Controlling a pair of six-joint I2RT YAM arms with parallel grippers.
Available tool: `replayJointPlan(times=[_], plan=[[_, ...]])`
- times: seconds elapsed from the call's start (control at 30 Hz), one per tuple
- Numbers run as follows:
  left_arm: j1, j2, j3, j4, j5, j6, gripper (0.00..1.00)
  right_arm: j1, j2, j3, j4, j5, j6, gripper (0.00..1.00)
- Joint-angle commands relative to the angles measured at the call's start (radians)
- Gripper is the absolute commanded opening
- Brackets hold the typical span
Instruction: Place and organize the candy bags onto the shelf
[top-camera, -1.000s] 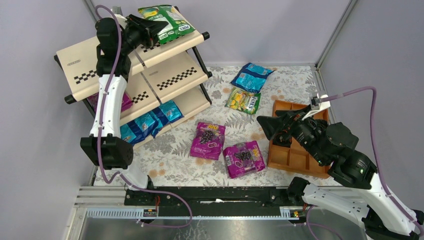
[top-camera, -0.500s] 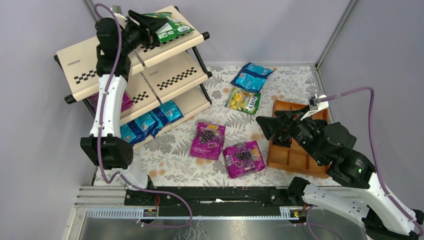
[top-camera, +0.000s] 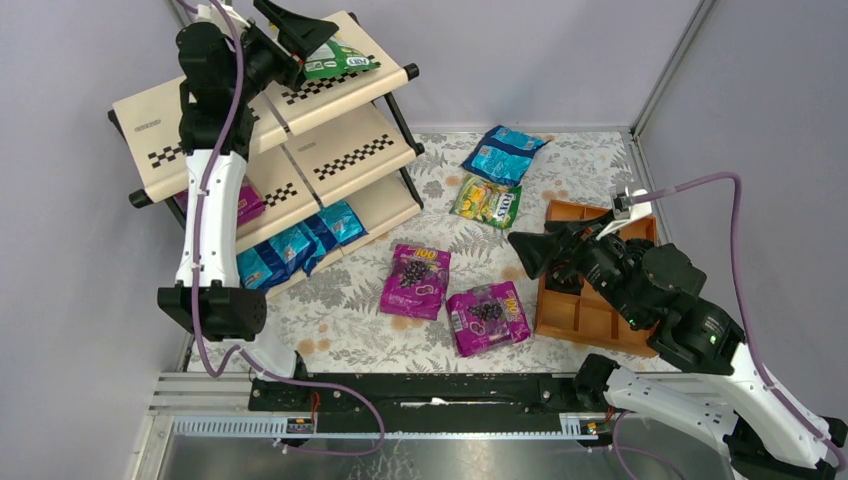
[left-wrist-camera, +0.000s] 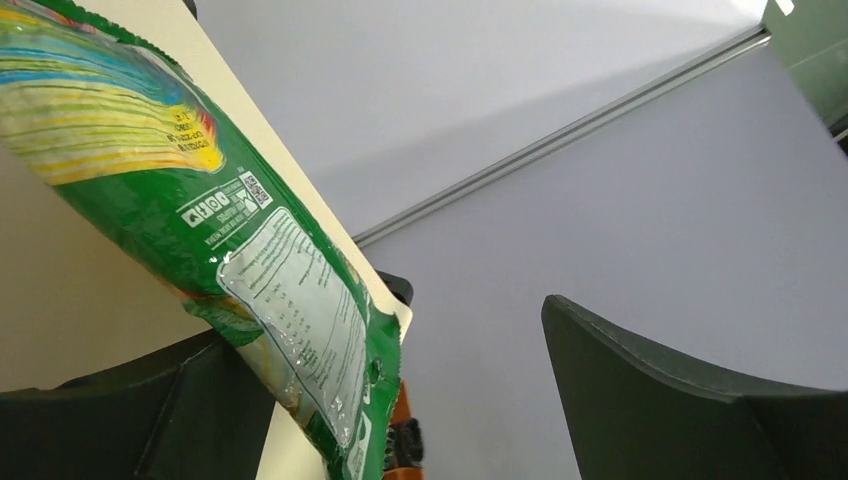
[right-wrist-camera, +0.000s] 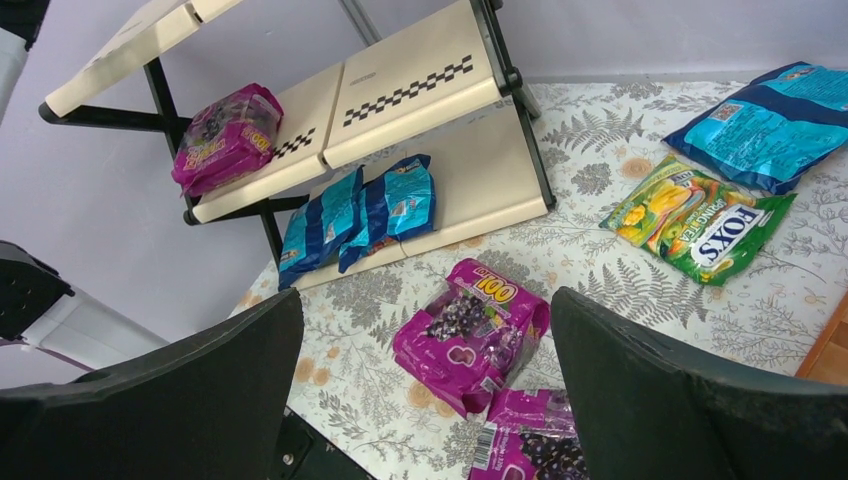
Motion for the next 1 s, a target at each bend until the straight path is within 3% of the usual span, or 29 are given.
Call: replayJointPlan(times=[0.0,0.2,0.5,0.7,0.97], plan=[[-0.034,-0.039,0.073,-0.069,-0.061,0.219,0.99,-0.004,0.021,-0.004,0.055,-0.017,0.013,1.0],[-0.145,0.037,0.291,-0.374,-0.266,0.528,0.99,-0.003,0.032,-0.016,0.066,-0.023,0.021,1.0],[-0.165,0.022,0.326,-0.523,-0.486,0.77,0.99,-0.003,0.056,-0.021,0.074,-0.021,0.012,1.0],[-0.14,-0.016,0.315,-0.523,-0.503,0.726,0.99,-0.003,0.073,-0.028,0.08,-0.018,0.007,1.0],[-0.139,-0.138,0.133,-0.401,-0.552,0.65,0.97,-0.004,0.078,-0.034,0.083,-0.013,0.0,1.0]])
